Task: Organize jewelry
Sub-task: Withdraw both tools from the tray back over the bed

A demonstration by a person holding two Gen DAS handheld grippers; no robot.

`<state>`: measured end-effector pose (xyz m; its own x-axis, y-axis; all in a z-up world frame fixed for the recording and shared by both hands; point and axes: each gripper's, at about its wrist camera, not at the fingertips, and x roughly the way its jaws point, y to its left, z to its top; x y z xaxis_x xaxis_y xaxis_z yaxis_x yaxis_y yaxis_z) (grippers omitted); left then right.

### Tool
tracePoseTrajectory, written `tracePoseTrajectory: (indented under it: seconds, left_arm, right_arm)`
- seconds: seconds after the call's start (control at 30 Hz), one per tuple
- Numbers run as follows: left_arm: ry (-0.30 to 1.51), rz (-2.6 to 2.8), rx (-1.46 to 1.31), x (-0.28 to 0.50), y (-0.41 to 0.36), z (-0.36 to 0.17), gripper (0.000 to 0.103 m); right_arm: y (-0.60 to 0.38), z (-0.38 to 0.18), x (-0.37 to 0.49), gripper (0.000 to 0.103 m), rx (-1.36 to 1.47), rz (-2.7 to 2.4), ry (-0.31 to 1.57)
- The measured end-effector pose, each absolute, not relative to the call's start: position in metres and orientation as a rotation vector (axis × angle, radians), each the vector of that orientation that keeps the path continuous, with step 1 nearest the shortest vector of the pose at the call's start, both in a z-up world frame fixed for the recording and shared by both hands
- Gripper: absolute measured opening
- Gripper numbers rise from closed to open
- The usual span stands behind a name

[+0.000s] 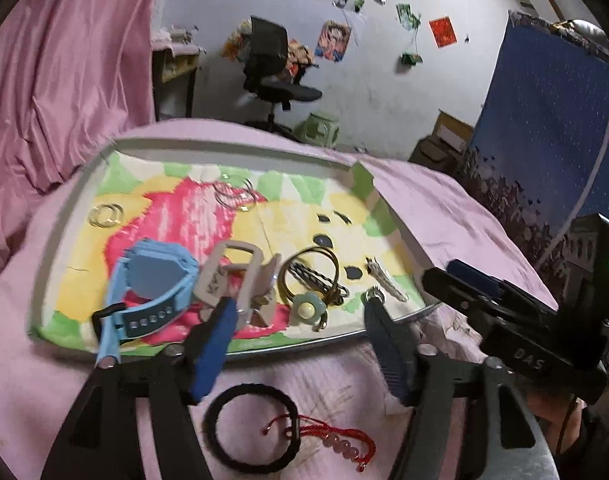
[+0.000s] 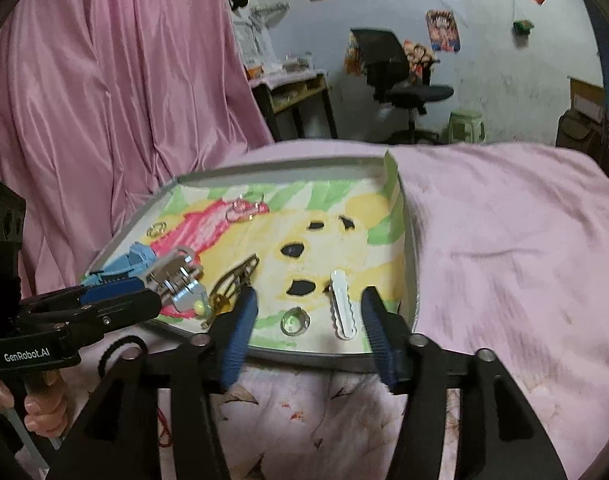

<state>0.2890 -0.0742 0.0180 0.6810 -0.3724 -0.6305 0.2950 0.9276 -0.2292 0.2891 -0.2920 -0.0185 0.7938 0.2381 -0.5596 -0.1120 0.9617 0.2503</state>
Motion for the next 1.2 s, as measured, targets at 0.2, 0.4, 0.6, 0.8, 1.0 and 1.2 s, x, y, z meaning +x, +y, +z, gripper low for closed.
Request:
tracePoseTrajectory:
  seconds: [0.2,0.4,0.6,0.8,1.0,1.2]
  left_arm:
    - [0.654,-0.328,-0.087,0.273,-0.066,0.030,0.086]
    - [0.544,-0.245,-0.089,0.250,-0.052,0.040,0.103]
    - [0.454,-0.180,-0.085,0.225,-0.039,0.049,0.103]
    - [0.407,-0.136,-0.097,0.203,-0.022,0.052,0.103]
    - [0.366,-0.107,-0.079,0.179,-0.008,0.051,0.103]
    - [0.348,-0.097,-0.041,0.162,0.000,0.045,0.103]
  right_arm:
    - [-0.295,-0.003,0.264,0.078,0.217,0.166,0.538]
    - [-0.295,0.011,0.241,0.094,0.199,0.142,0.454]
    - [-0.289,0.024,0.217,0.102,0.189,0.148,0.395]
    - [-0.276,0.032,0.190,0.102,0.166,0.148,0.342]
    - [-0.263,0.039,0.166,0.102,0.146,0.144,0.291]
    - [-0.250,0.042,0.149,0.102,0.115,0.152,0.271]
